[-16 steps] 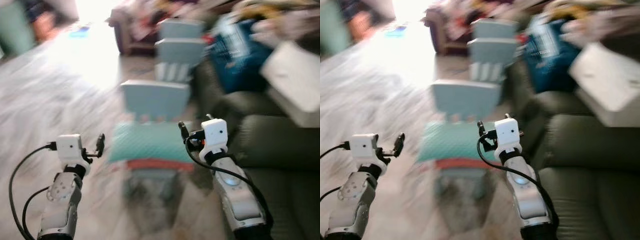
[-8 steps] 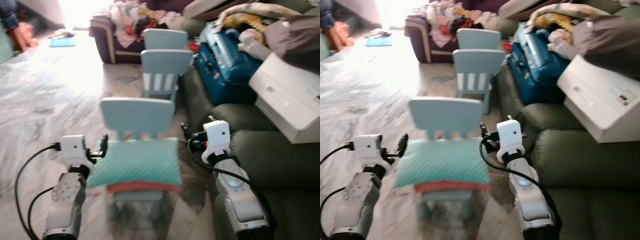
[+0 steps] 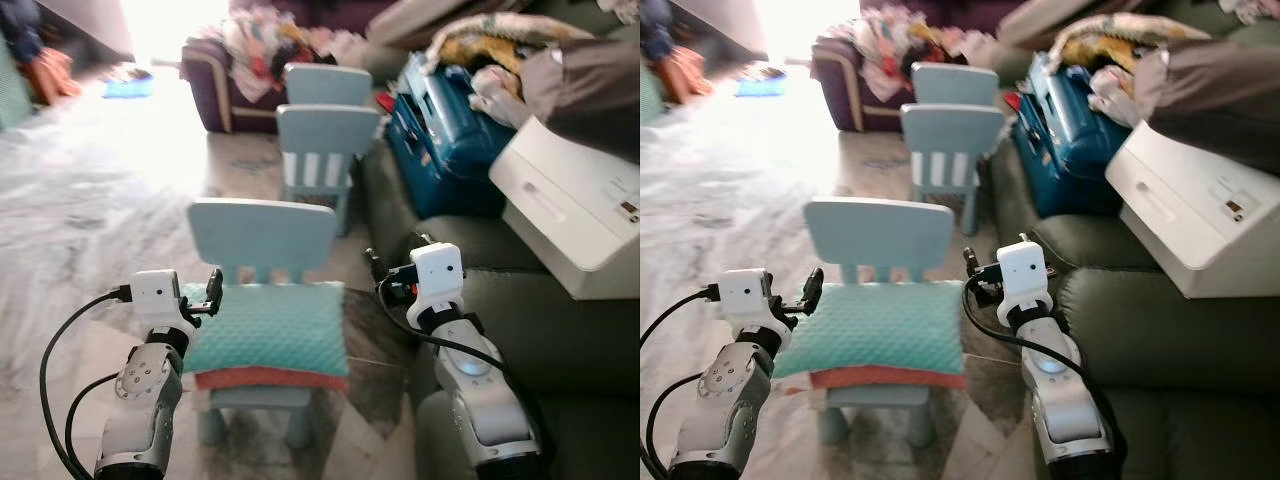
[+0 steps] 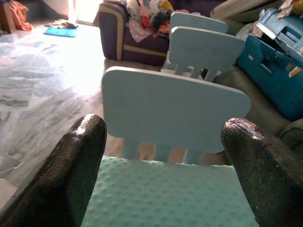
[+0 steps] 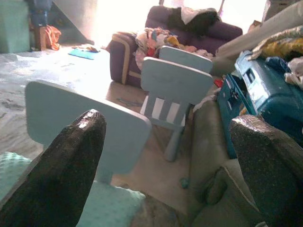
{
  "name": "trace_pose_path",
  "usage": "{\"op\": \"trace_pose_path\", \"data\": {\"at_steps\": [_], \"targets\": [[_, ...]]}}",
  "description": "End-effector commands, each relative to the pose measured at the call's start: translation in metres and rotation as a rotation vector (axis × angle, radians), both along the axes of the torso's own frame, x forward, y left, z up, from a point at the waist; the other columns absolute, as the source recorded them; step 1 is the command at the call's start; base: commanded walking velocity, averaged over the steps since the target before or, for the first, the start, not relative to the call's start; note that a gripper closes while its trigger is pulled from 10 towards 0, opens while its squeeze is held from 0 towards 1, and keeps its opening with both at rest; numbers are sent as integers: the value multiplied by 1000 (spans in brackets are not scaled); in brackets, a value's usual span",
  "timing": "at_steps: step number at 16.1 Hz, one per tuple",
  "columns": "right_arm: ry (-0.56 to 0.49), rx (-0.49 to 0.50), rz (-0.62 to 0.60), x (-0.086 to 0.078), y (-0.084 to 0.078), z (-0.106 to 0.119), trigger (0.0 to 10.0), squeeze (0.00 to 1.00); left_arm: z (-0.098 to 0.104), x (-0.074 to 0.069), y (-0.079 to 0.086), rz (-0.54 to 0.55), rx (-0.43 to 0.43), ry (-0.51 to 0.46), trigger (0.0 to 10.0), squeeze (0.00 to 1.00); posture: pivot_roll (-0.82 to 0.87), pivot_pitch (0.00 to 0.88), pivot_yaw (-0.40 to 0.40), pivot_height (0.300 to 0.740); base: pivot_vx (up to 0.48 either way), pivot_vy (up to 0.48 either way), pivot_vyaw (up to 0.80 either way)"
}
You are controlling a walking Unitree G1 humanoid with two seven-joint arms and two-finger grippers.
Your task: Move the pillow to the sofa
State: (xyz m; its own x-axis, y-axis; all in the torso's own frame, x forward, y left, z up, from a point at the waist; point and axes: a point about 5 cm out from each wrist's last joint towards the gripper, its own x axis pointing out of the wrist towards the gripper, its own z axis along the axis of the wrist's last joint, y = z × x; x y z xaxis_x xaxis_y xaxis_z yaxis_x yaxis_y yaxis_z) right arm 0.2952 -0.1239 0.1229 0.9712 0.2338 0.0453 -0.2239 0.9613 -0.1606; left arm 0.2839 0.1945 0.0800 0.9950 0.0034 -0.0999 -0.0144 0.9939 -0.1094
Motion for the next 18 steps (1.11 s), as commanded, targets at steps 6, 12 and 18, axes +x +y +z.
{"op": "trace_pose_path", "data": {"at_steps": [6, 12, 18], "targets": [[-15, 8, 1, 2, 1, 4, 10000, 0, 0, 1, 1, -12, 8, 19, 10000, 0, -19, 40, -57, 740, 0, 480, 0], [-15, 9, -2, 3, 2, 4, 10000, 0, 0, 1, 2, -5, 18, 19, 10000, 0, -18, 40, -55, 740, 0, 319, 0], [-10, 9, -15, 3, 1, 3, 10000, 0, 0, 6, 1, -49, 17, 37, 10000, 0, -22, 40, -50, 740, 0, 0, 0]]}}
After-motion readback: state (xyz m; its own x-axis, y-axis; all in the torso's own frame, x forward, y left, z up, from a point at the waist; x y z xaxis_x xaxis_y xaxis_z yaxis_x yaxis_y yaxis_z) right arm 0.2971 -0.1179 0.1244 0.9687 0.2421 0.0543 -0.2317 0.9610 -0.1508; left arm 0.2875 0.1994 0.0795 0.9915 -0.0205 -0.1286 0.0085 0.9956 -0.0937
